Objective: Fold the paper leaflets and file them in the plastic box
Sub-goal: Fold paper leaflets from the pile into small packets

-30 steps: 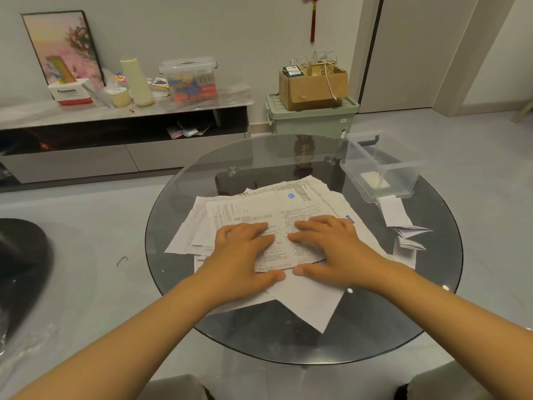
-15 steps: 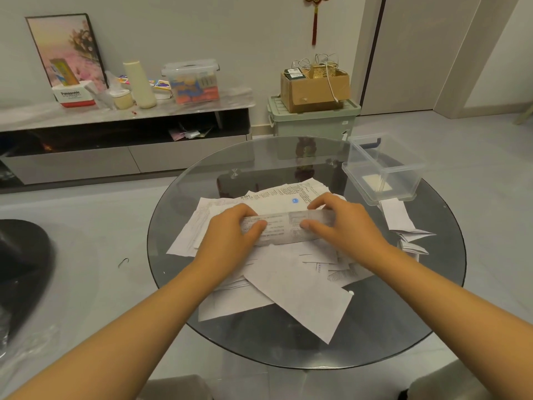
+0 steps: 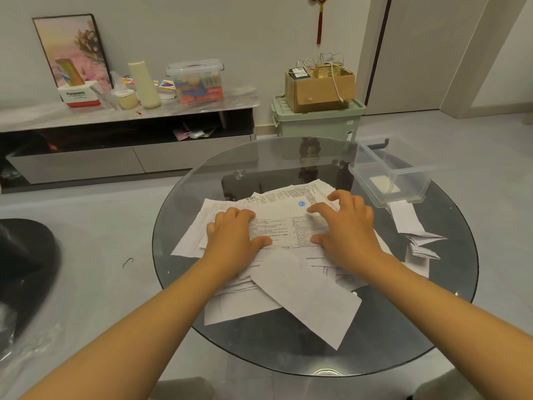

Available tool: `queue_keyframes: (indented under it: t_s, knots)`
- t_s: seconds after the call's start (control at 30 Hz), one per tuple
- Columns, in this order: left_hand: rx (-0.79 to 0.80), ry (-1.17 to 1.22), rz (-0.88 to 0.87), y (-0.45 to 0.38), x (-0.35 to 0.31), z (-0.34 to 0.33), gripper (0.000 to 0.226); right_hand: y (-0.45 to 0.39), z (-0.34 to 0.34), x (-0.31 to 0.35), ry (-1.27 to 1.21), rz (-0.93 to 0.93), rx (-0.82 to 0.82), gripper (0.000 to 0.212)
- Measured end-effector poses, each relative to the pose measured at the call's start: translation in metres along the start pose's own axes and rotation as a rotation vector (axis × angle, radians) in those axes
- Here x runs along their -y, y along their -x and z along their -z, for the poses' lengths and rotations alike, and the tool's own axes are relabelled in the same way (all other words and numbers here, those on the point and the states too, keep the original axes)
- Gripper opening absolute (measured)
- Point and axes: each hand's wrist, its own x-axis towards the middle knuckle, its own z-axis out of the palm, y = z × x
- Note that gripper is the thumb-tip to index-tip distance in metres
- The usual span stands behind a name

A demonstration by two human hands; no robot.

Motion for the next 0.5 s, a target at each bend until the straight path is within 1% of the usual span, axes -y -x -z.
queue_keyframes:
  t_s: [0.07,0.17,0.23,0.3,0.4,0.47,0.5]
  knots:
    - [0.000,0.004,0.012,-0.001,0.002,0.002,0.059,0.001,0.001,0.001,0.006,0.023,-0.019,0.042]
    - [-0.044,0.097,0.014,-0.002,0.003,0.004,0.056,0.004,0.001,0.006,-0.098,0.123,-0.013,0.027]
    - [-0.099,0.164,-0.002,-0.001,0.001,0.005,0.051,0.008,0.001,0.012,-0.187,0.193,0.011,0.024]
    - [-0.162,0.262,-0.023,-0.001,-0.001,0.007,0.042,0.012,0.003,0.016,-0.262,0.206,0.035,0.024]
    - [-0.214,0.405,-0.045,0.002,-0.007,0.011,0.024,0.017,0.002,0.018,-0.265,0.198,0.063,0.030]
    - [-0.189,0.546,-0.007,0.003,-0.009,0.013,0.019,0.019,0.002,0.019,-0.243,0.180,0.061,0.037]
    - [-0.151,0.640,0.025,0.004,-0.012,0.014,0.018,0.020,0.002,0.019,-0.230,0.173,0.054,0.040]
